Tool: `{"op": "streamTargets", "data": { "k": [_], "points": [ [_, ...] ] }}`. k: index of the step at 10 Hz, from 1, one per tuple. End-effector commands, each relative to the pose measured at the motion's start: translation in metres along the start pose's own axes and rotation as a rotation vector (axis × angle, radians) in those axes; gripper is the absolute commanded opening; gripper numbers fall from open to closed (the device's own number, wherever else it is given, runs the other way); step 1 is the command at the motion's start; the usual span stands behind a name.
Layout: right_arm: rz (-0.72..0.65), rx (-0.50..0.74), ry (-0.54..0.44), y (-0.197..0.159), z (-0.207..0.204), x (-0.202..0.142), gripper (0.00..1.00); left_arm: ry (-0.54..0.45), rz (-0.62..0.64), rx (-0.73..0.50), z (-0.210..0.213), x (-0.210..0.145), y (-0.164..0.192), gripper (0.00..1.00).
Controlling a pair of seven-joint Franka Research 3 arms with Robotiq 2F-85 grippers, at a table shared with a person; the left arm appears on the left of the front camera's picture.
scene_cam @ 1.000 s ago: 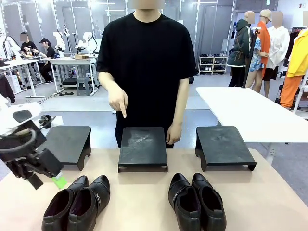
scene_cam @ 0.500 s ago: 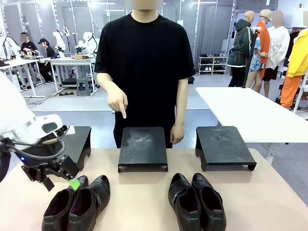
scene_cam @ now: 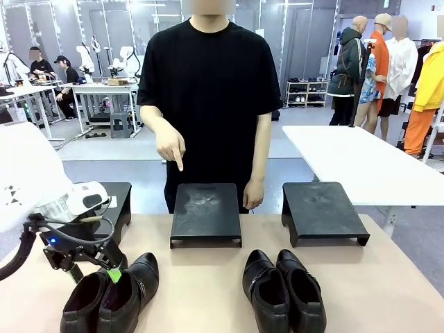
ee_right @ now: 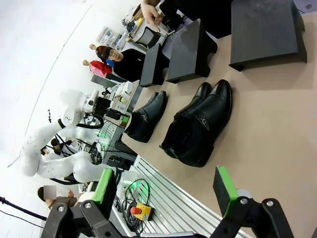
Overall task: Place the shoes on the stand as instructed by the person.
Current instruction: Pick up one pair of Shoes and place it on the Shoes Stand indicated by the person.
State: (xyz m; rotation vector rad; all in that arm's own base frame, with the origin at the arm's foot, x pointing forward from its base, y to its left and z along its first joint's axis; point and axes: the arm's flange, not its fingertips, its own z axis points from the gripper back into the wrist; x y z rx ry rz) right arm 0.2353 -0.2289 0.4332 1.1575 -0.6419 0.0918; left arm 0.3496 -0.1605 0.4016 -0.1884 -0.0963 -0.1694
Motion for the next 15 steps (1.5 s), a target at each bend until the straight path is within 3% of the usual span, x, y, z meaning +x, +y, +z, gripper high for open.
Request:
{"op": "streamTargets", "data": {
  "k": [1,6,7,9,10,15],
  "points": [
    [0.016,0.012,-0.013,0.001,0.001,0.001,1.00,-0.019,0.058,0.044,-0.047,-0.071,0.011,1.00],
    [0.016,0.012,-0.013,0.001,0.001,0.001,1.00,0.030,0.096,0.078,-0.078,-0.079,0.014,1.00],
    [0.016,0.012,-0.013,0.001,0.001,0.001,1.00,0.030,0.096,0.104,-0.086,-0.080,0.016,0.83],
    [0.016,0.012,-0.013,0.001,0.001,0.001,1.00,0.030,0.098,0.123,-0.092,-0.085,0.017,0.24],
    [0.016,0.012,-0.013,0.001,0.001,0.001,1.00,0.030,0.096,0.124,-0.092,-0.086,0.016,0.00],
    [0.016,0.012,-0.013,0.001,0.001,0.001,1.00,0.044,0.129,0.140,-0.088,-0.085,0.016,0.00]
  ]
}}
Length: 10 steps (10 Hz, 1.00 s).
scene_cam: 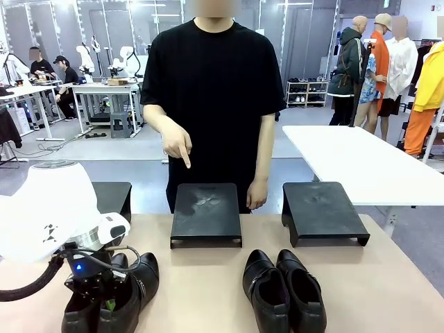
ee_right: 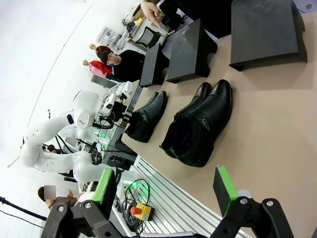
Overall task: Place the shoes on the stand as instructed by the person.
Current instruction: Pick up one pair of Shoes and place it on the Shoes Stand indicated by the person.
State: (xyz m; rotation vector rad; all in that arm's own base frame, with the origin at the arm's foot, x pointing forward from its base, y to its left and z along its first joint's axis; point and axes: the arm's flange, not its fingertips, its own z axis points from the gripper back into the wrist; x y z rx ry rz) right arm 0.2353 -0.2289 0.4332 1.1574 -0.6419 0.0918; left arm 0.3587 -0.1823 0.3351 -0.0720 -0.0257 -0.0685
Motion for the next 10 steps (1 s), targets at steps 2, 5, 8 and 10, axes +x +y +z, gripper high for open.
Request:
{"op": "streamTargets", "data": {
  "k": [2,5,8,10],
  "points": [
    [0.016,0.012,-0.013,0.001,0.001,0.001,1.00,-0.040,0.042,0.014,-0.012,-0.082,0.030,0.00],
    [0.016,0.012,-0.013,0.001,0.001,0.001,1.00,-0.144,0.016,-0.016,0.062,-0.067,0.021,0.00],
    [0.016,0.012,-0.013,0.001,0.001,0.001,1.00,-0.180,0.025,0.016,0.105,-0.050,0.020,0.00],
    [0.016,0.012,-0.013,0.001,0.001,0.001,1.00,-0.200,-0.043,-0.016,0.115,-0.050,0.025,0.00]
  ]
}}
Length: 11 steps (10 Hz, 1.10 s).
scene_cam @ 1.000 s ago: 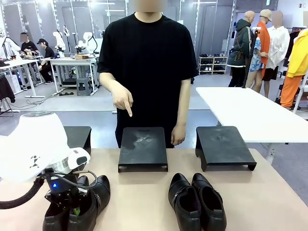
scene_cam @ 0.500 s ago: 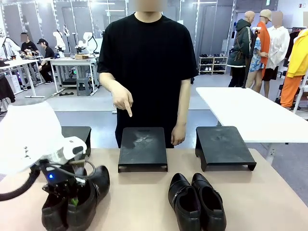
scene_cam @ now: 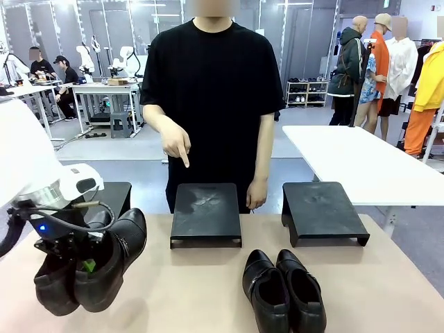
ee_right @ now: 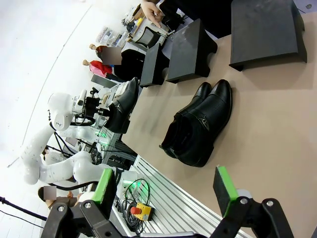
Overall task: Place the shoes on the stand as instructed by the person.
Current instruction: Pick up one pair of Shoes and place it on the Shoes Stand indicated by the person.
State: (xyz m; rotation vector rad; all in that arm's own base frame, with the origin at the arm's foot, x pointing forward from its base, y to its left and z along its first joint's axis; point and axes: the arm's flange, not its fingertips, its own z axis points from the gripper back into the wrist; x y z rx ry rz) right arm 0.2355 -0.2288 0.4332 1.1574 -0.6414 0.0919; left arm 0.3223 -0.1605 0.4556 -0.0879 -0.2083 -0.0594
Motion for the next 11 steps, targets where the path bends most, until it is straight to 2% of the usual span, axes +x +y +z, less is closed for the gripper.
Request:
{"op": "streamTargets", "data": {
  "k": [1,2,6,7,8,11],
  "points": [
    [0.016,0.012,-0.014,0.001,0.001,0.001,1.00,-0.013,-0.119,0.012,0.005,-0.018,0.023,0.00],
    [0.016,0.012,-0.014,0.001,0.001,0.001,1.00,0.000,0.000,0.000,0.000,0.000,0.000,0.00],
    [0.016,0.012,-0.014,0.001,0.001,0.001,1.00,0.000,0.000,0.000,0.000,0.000,0.000,0.00],
    [0.016,0.012,-0.014,0.001,0.001,0.001,1.00,0.021,-0.017,0.003,-0.005,-0.001,0.006,0.10],
    [0.016,0.012,-0.014,0.001,0.001,0.001,1.00,-0.021,-0.007,-0.030,-0.001,0.010,-0.013,0.10],
    [0.016,0.012,-0.014,0.001,0.001,0.001,1.00,-0.083,0.017,0.042,0.013,0.073,-0.070,0.10]
  ]
}}
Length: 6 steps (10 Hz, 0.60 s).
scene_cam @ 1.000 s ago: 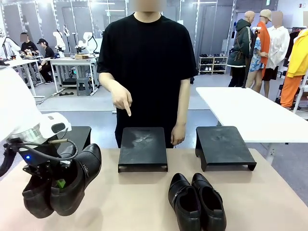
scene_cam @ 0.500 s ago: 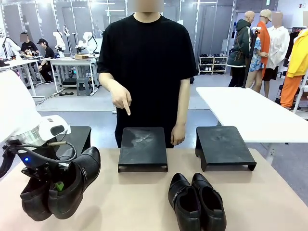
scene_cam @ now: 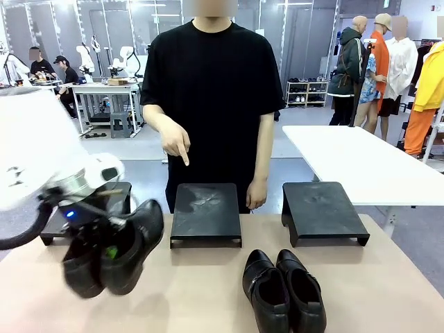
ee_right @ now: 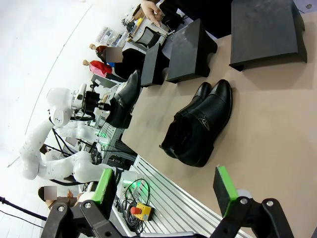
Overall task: Place the shoes on the stand as instructed by the person.
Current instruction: Pick up one pair of Shoes and place it on the Shoes Stand indicated by the person.
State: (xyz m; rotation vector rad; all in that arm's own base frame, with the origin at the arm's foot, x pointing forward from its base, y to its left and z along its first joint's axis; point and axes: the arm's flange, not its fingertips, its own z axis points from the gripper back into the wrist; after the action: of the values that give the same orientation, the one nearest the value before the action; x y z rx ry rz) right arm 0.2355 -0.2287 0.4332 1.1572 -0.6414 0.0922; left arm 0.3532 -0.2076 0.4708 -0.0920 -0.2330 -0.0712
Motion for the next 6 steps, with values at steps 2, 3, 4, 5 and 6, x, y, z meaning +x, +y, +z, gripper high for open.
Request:
{"op": "streamTargets", "data": {
  "k": [2,3,4,5,6],
  "points": [
    [0.016,0.012,-0.014,0.001,0.001,0.001,1.00,-0.057,0.019,0.048,0.010,0.078,-0.059,0.10],
    [0.016,0.012,-0.014,0.001,0.001,0.001,1.00,-0.076,0.029,0.095,0.006,0.102,-0.078,0.10],
    [0.016,0.012,-0.014,0.001,0.001,0.001,1.00,-0.091,0.018,0.058,0.002,0.125,-0.096,0.10],
    [0.016,0.012,-0.014,0.001,0.001,0.001,1.00,-0.119,0.016,0.066,-0.004,0.144,-0.111,0.10],
    [0.016,0.012,-0.014,0.001,0.001,0.001,1.00,-0.134,-0.004,0.076,-0.014,0.163,-0.125,0.10]
  ]
}}
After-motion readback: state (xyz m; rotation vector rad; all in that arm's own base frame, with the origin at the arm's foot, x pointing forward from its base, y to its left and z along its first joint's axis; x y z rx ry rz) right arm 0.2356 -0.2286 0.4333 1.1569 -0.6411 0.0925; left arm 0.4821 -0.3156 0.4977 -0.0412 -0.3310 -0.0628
